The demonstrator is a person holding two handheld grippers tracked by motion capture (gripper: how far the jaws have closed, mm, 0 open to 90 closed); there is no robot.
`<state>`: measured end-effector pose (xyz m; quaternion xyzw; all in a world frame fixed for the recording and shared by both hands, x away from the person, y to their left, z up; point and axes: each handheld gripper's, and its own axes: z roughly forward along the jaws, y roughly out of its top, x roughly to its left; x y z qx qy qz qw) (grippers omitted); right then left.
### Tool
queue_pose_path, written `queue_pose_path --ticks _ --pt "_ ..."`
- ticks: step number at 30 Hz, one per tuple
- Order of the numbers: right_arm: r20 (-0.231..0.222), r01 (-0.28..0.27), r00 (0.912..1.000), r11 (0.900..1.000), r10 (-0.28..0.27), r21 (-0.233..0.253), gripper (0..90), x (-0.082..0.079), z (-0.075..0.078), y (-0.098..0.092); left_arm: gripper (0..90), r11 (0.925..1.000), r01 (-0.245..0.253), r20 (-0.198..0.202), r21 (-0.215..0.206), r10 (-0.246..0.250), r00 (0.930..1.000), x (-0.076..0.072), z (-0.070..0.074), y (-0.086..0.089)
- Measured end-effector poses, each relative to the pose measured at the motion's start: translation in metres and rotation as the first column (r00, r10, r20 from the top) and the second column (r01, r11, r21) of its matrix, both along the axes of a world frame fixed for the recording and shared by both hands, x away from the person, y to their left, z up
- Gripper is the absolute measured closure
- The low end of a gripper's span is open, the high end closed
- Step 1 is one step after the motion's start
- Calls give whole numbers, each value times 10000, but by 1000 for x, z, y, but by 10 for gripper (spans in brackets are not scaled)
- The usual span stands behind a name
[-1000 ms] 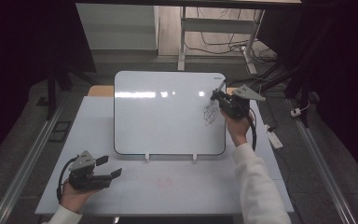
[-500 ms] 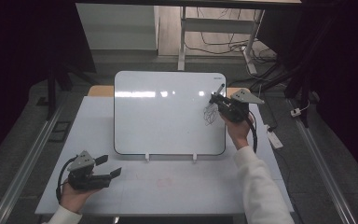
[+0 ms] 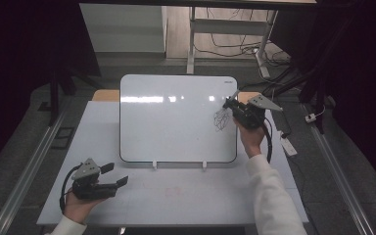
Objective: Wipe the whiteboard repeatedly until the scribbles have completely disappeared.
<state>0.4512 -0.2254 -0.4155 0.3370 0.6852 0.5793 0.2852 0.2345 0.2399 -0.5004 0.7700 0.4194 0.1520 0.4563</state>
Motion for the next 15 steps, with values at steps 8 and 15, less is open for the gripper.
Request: queue_pose_path --ticks 8,15 --pt "19 -21 10000 9999 22 -104 812 -2 0 7 245 10000 3 -60 -6 -3 10000 0 -1 0" --pt "-232 -1012 9948 9904 995 -943 812 -16 -12 28 245 10000 -34 -109 -25 34 9999 2 -2 2"
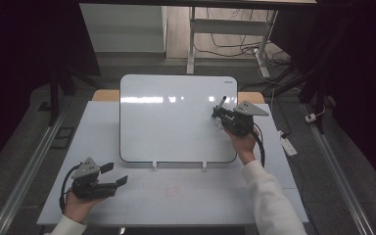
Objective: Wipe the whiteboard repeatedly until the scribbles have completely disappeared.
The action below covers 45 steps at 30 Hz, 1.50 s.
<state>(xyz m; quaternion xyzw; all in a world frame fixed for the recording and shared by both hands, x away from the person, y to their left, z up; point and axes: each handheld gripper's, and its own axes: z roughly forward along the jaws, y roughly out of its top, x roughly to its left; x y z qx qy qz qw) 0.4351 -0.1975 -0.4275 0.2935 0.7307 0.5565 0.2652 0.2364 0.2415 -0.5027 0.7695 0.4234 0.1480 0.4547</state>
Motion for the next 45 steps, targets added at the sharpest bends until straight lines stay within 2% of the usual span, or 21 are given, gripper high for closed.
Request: queue_pose_path --ticks 1,3,5,10,12,14,16,19,20,21,24,26,29,31,35,37,38,40,42,44,45 --pt "35 33 10000 10000 -33 -66 811 0 2 -1 245 10000 18 -14 -5 -18 10000 0 0 0" --pt "188 551 9983 9983 -555 201 812 5 7 -8 245 10000 38 15 2 -38 10000 -1 0 -1" --pt "-28 681 9977 9959 -680 598 811 10 9 -13 245 10000 39 74 9 -39 10000 -2 2 -2" --pt "-187 -290 9994 9993 286 -225 812 -6 -4 -1 245 10000 -4 34 -25 4 10000 0 0 0" --pt "-71 -143 9999 9996 141 -244 811 -5 -2 -4 245 10000 -9 7 13 9 10000 0 0 0" --pt "36 319 9995 9994 -319 110 812 0 2 -11 245 10000 10 25 13 -10 10000 -1 0 -1" --pt "-38 383 9993 9984 -382 425 811 3 1 -13 245 10000 25 71 13 -25 10000 -1 1 -2" --pt "-134 -240 9996 9997 240 6 812 -5 -6 -4 245 10000 -4 60 9 4 10000 -1 1 -1" --pt "-52 -381 9993 9990 380 -241 812 -7 -7 -2 245 10000 1 38 4 -1 10000 0 1 -1" --pt "-35 -392 9992 9989 391 -271 812 -7 -6 -2 245 10000 -12 17 12 12 10000 0 0 -1" --pt "55 195 9998 9998 -196 103 811 -1 0 -13 245 10000 9 15 28 -9 10000 -1 0 -2" --pt "-126 210 9997 9990 -205 404 811 0 -2 -17 245 10000 15 64 5 -15 10000 -1 1 -2" --pt "-238 -494 9985 9986 489 -207 812 -11 -10 -8 245 10000 -13 46 -5 13 10000 -1 1 0" --pt "-193 -598 9981 9971 590 -465 812 -13 -11 -8 245 10000 -25 17 9 25 10000 0 0 0" --pt "132 407 9991 9989 -410 227 811 4 2 -24 245 10000 9 44 31 -9 10000 -1 1 -2" --pt "34 554 9984 9963 -558 655 812 8 5 -28 245 10000 23 81 11 -23 10000 -2 1 -2" --pt "34 495 9988 9970 -498 588 811 6 3 -27 245 10000 20 91 12 -21 10000 -2 1 -2" --pt "-118 -135 9998 9997 137 198 812 -3 -5 -20 245 10000 -9 65 -3 9 10000 -1 1 -1" --pt "-258 -662 9975 9976 657 -195 812 -12 -13 -14 245 10000 -30 27 -15 30 10000 0 0 0" --pt "-201 -661 9976 9974 656 -290 812 -13 -13 -15 245 10000 -45 9 -6 45 10000 0 -1 0" --pt "-63 -379 9993 9991 378 -191 812 -9 -10 -18 245 10000 -38 1 -2 38 10000 0 -1 -1"
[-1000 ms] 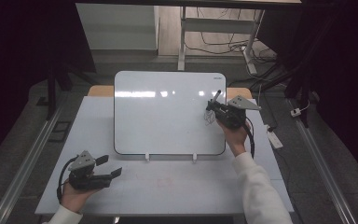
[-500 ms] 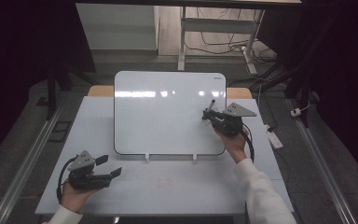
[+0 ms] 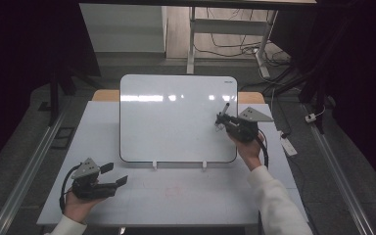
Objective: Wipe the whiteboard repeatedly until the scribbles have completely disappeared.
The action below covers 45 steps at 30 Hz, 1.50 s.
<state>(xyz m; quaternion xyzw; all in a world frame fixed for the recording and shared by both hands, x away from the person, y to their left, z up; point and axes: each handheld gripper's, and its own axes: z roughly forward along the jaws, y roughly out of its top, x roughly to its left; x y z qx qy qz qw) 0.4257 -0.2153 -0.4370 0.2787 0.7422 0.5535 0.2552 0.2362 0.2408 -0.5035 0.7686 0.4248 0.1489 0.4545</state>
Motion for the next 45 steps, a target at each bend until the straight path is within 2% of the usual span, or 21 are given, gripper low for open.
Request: queue_pose_path --ticks 4,8,10,13,14,18,20,22,25,27,30,32,35,37,38,40,42,45 --pt "176 818 9964 9936 -834 782 811 21 16 -11 245 10000 61 59 37 -62 10000 0 1 -2" --pt "219 959 9949 9899 -987 1047 812 25 19 -16 245 10000 30 37 24 -30 10000 0 1 -1" --pt "67 726 9973 9931 -735 926 812 20 15 -15 245 10000 16 23 2 -16 10000 0 0 0" --pt "216 300 9993 9995 -300 24 812 9 9 -12 245 10000 -7 45 7 7 10000 0 0 1" --pt "235 390 9990 9992 -390 7 812 10 10 -14 245 10000 -18 38 16 18 10000 0 0 1" --pt "229 1126 9931 9890 -1153 956 811 27 22 -27 245 10000 20 66 42 -20 10000 -1 1 -1" --pt "252 1176 9923 9866 -1212 1132 812 32 25 -26 245 10000 45 76 47 -45 10000 -1 2 -2" --pt "196 944 9951 9903 -969 1020 811 29 22 -23 245 10000 23 69 9 -23 10000 0 1 -1" --pt "173 494 9986 9980 -501 389 812 18 15 -18 245 10000 -12 38 5 12 10000 0 0 0" --pt "171 470 9987 9988 -472 129 811 14 13 -21 245 10000 2 16 -8 -2 10000 0 0 0" --pt "178 989 9948 9939 -999 482 811 18 17 -31 245 10000 35 49 14 -35 10000 -1 1 -1" --pt "97 1062 9942 9925 -1070 611 811 17 17 -33 245 10000 39 92 19 -39 9999 -1 2 -2" --pt "10 451 9990 9986 -451 277 812 9 8 -21 245 10000 28 61 9 -28 10000 0 1 -2" --pt "158 313 9994 9995 -312 -77 811 4 5 -17 245 10000 26 24 13 -27 10000 0 0 -2" --pt "167 398 9991 9992 -398 0 811 5 6 -19 245 10000 45 18 22 -45 10000 0 0 -2" --pt "230 903 9956 9953 -911 341 811 8 9 -27 245 10000 50 55 30 -50 10000 -1 1 -2" --pt "77 973 9952 9935 -979 595 811 9 8 -31 245 10000 64 89 27 -65 9999 -1 2 -2" --pt "214 499 9985 9987 -496 -136 811 1 5 -23 245 10000 51 60 7 -51 10000 0 1 -1"
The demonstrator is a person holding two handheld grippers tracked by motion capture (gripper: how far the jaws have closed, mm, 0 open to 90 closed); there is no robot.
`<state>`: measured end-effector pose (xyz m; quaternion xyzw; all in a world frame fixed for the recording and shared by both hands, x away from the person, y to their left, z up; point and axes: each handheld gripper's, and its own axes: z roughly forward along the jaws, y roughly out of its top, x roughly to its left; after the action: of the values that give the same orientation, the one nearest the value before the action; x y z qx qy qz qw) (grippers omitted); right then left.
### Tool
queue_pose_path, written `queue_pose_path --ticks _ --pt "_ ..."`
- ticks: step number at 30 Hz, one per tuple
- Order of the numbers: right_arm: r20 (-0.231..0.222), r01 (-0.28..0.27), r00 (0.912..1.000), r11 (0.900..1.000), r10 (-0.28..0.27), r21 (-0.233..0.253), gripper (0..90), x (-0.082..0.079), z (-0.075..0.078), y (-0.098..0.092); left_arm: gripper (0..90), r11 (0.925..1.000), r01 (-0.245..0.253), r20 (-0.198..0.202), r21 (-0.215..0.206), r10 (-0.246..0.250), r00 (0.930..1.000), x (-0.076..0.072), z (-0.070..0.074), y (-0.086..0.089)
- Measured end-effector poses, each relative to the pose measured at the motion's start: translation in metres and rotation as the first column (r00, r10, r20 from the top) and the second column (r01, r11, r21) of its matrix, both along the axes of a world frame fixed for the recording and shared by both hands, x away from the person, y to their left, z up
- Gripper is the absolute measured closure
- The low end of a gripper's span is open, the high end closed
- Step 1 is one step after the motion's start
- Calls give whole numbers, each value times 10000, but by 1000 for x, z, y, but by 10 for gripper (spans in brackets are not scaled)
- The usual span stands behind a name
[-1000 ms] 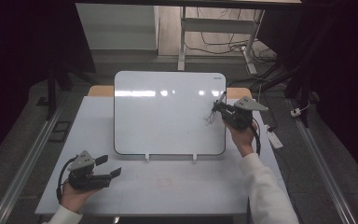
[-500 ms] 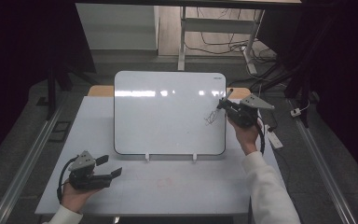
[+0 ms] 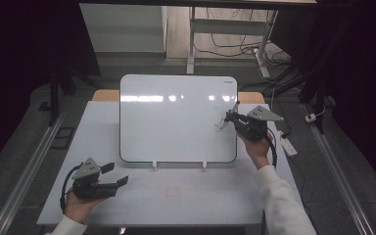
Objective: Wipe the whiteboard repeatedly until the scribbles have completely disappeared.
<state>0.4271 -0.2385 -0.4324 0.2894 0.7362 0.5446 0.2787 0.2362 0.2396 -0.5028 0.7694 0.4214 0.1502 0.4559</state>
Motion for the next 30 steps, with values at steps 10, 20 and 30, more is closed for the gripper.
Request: queue_pose_path --ticks 10,20,30 --pt "-402 -353 9985 9989 366 324 811 -13 -15 1 245 10000 -5 -56 9 5 10000 1 -1 0" --pt "-274 109 9996 9969 -88 775 812 -8 -12 -4 245 10000 26 44 21 -26 10000 -1 1 -1" --pt "-194 72 9998 9984 -61 562 812 -18 -20 -2 246 10000 37 95 15 -37 9999 -1 2 0"
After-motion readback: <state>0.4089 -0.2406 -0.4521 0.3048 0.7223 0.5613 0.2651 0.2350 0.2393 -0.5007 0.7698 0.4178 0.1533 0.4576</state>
